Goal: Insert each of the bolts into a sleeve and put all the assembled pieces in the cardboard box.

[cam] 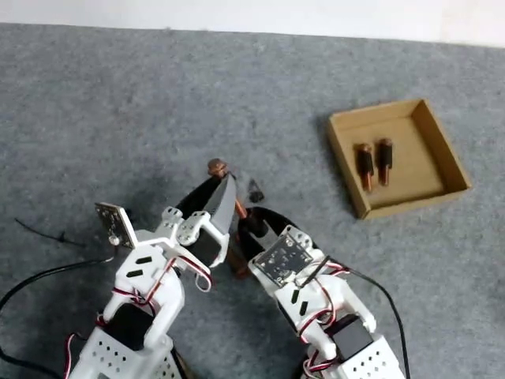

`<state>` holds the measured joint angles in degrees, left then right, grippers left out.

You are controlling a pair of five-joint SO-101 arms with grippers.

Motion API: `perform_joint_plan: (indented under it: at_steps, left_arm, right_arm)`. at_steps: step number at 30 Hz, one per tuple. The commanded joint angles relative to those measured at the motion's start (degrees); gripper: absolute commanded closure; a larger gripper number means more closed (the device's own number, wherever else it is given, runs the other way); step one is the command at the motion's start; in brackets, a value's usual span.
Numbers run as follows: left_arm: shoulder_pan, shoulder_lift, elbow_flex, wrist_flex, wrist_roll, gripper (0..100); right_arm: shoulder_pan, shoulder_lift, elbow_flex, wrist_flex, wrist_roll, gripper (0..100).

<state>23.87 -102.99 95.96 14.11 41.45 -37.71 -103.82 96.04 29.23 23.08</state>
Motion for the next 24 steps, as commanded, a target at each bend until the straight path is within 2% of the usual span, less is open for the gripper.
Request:
perform_joint_plan:
  at_steps: [1, 14, 18, 24]
  left_arm:
    - [-0.7, -1.5, 1.2, -1.5, 0.8, 99]
    - [1.0, -1.5, 1.2, -1.5, 0.7, 99]
    - [0.8, -1.5, 1.0, -1.6, 0.7, 99]
    - [1.2, -1.5, 1.2, -1.6, 1.1, 99]
  right_arm:
    - [0.4, -1.5, 7.3, -2.8, 0.4, 99.5]
    - [0.4, -1.5, 7.3, -4.4, 0.3, 99.5]
    - [-0.3, -1.5, 7.3, -4.2, -4.0, 99.5]
    - [-0.3, -1.5, 7.3, -4.2, -2.9, 99.5]
